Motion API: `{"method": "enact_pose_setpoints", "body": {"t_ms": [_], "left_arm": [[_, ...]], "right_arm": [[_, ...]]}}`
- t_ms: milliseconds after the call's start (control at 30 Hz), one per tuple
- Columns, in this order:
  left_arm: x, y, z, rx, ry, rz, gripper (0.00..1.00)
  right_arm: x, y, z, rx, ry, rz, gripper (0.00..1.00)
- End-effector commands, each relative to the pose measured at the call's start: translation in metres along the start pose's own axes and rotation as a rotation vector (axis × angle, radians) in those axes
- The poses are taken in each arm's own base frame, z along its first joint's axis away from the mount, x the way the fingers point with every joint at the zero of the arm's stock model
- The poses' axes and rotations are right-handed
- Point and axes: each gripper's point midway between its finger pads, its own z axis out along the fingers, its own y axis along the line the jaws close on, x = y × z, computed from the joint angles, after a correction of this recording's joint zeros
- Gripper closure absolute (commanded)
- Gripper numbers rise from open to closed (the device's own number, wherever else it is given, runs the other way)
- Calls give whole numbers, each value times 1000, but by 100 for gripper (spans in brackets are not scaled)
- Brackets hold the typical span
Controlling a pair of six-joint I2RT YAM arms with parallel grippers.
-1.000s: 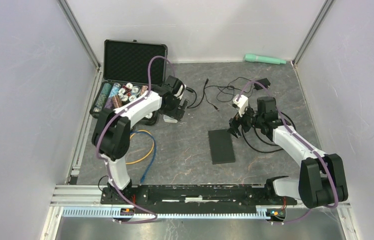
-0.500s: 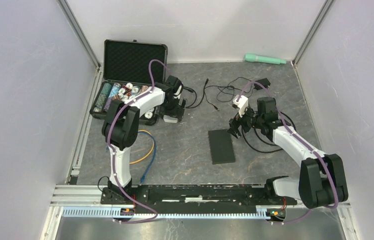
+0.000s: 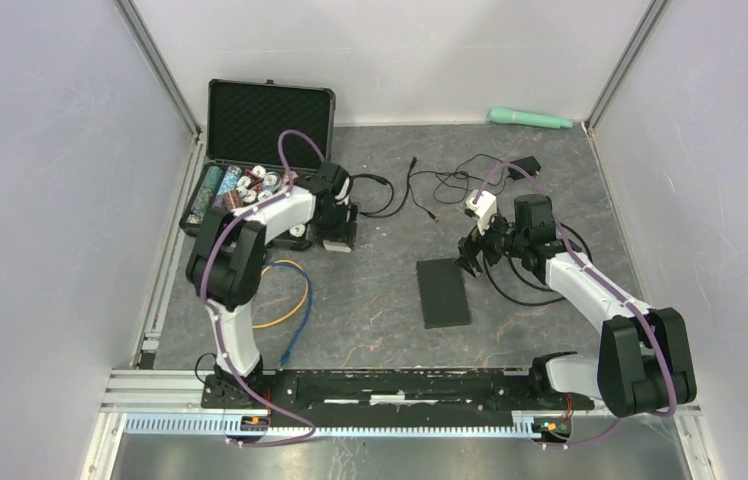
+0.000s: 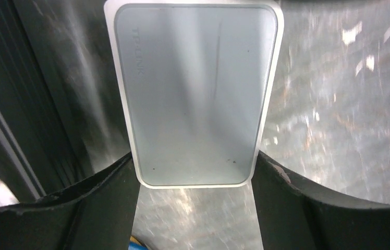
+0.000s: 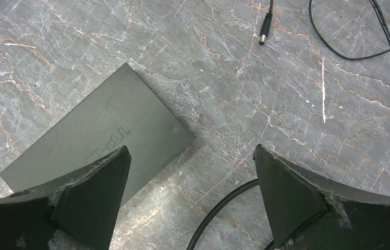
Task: Pull the plug from the switch port
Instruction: Move the switch port to the center of the board.
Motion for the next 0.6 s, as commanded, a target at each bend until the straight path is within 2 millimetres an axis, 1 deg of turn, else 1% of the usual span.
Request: {"method": "enact_pose_setpoints", "body": {"t_ms": [0,33,67,167,267,333,400,500,533,567], "left_arm": [[62,-21,-2,100,56,-120,65],[74,-24,-4,108,48,-153,71],[81,-28,-10,118,26,-164,72],[99,-40,-20,133,4,-183,69],[107,-55,-19,144,29,-169,69],[117,-72,-19,149,52,-136,69],[126,-86,-18,120,73,-123,67],[141,-91,-13,51,119,-195,62],[147,-97,-12,70,141,-206,61],[152,-99,-10,71,158,-211,61]], "right_arm": [[-5,-6,-1,31,-17,-35,4],[-4,-7,-1,39,-13,-39,4],[-5,-8,-2,47,-15,-46,4],[-5,-12,-4,71,-16,-53,4],[-5,-16,-5,87,-13,-57,4],[-3,-19,-4,95,-3,-56,4],[0,-21,-3,103,8,-54,3],[4,-22,-4,110,18,-50,3],[4,-23,-5,113,18,-51,4],[4,-24,-6,119,17,-53,4]]}}
